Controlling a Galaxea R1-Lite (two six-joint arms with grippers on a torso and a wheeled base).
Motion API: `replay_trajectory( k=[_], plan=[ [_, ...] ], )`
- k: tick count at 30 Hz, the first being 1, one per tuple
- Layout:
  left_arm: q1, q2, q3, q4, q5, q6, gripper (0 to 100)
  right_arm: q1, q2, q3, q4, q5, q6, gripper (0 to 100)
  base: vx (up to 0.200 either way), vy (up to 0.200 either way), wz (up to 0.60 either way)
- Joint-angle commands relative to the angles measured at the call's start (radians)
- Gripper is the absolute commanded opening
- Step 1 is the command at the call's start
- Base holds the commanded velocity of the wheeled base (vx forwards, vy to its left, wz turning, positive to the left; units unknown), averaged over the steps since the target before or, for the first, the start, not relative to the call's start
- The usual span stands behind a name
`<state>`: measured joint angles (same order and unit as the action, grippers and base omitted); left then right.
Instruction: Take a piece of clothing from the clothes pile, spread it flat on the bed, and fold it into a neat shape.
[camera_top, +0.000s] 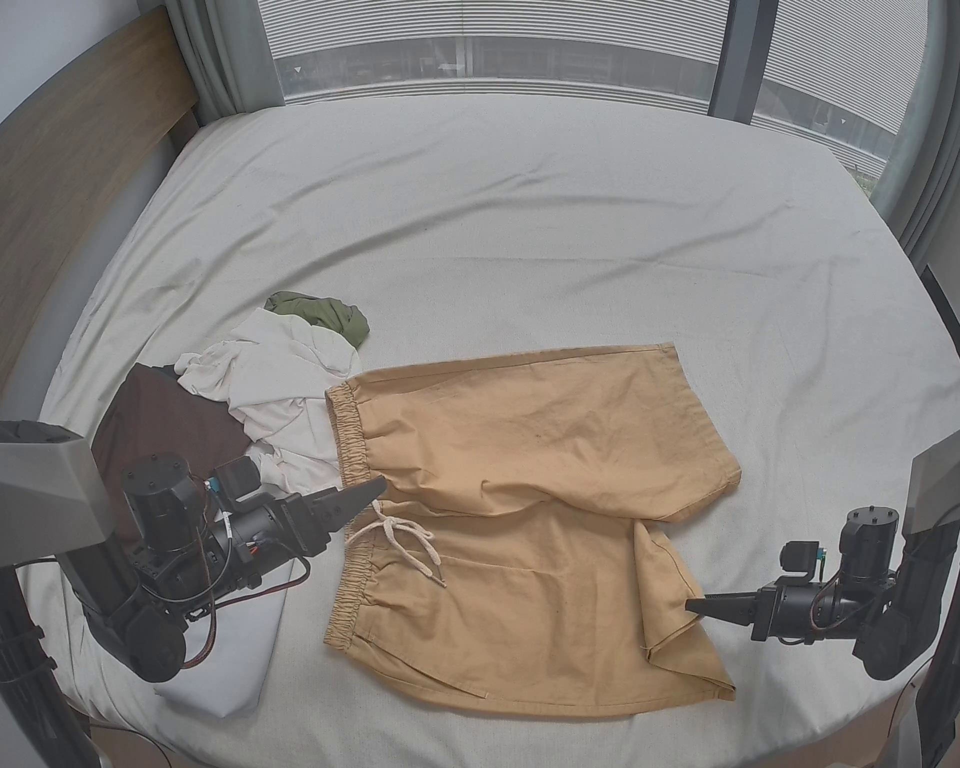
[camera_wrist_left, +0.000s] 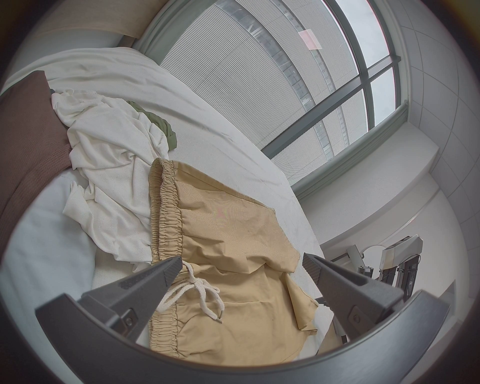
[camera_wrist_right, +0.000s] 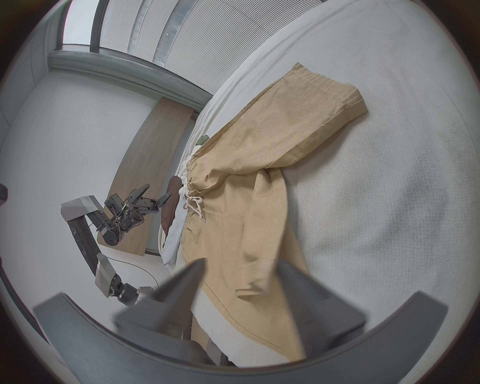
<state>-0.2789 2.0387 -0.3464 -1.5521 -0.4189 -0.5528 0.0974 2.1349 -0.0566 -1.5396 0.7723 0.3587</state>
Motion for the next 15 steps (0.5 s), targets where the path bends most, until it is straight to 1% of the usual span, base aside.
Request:
replay_trajectory(
  k=[1,11,13,15],
  plan=[
    [-0.002,0.001,0.0,0.0,0.0,-0.001,100,-0.008,0.003,0.0,-0.001,-0.001,0.0,0,0.0,0.0,0.0],
    [-0.005,0.001,0.001,0.0,0.002,0.001,100,-0.022,0.003,-0.009,-0.002,-0.004,-0.003,0,0.0,0.0,0.0],
    [-0.005,0.001,0.001,0.0,0.002,0.001,100,-0.042,0.003,-0.029,-0.001,-0.019,-0.001,0,0.0,0.0,0.0],
    [-0.006,0.003,0.0,0.0,0.002,0.001,100,-0.054,0.005,-0.046,-0.001,-0.053,-0.001,0,0.0,0.0,0.0]
  ],
)
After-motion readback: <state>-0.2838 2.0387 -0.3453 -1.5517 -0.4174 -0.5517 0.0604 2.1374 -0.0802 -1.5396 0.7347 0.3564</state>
